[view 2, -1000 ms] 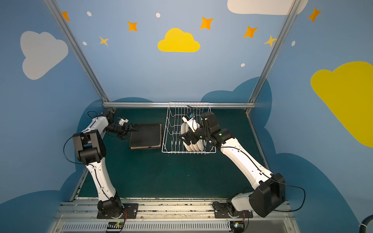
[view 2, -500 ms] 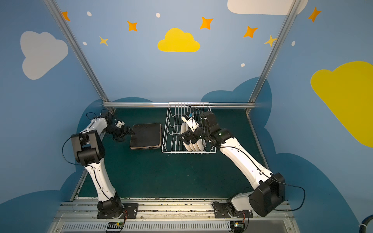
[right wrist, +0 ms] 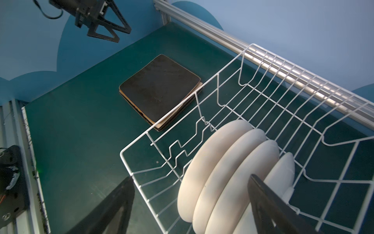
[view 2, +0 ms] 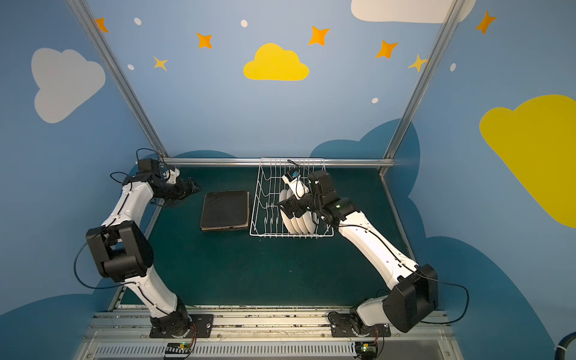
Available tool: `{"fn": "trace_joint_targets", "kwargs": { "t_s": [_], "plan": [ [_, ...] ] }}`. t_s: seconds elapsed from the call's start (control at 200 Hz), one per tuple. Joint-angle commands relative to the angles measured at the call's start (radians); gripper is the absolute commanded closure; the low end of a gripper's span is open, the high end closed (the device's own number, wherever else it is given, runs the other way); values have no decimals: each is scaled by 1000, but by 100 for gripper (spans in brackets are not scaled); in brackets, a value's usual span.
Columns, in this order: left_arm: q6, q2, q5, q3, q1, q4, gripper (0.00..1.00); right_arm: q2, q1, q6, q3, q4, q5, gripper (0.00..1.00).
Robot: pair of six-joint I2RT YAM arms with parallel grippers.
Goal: Unload the plates from the dish rack
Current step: Pick up a plate from the dish rack.
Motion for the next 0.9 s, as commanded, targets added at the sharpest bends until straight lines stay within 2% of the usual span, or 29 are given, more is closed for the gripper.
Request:
{"fn": "trace_joint_targets", "kwargs": {
  "t_s": [0.0,0.125,0.28,0.395,0.526,0.646,0.896],
  "plan": [
    [-3,-100,-12,-37,-39,49,1,-32,4,29,14,79,79,13],
    [9,-230,-67,-84,-126,96,1,-76,2,49,-29,144,141,13],
    [-45,-321,-19,-96,-193,100,1,-108,1,78,-47,156,198,12],
    [-30,-358,-12,-87,-235,84,1,-120,-4,123,-44,140,220,11],
    [-26,-369,15,-60,-281,57,1,-105,-14,195,4,75,248,10],
    [-78,-349,35,-32,-332,53,1,-98,-23,258,19,44,262,10],
    [-154,-284,13,-9,-496,99,2,-107,-52,343,2,-46,255,10]
  ]
}}
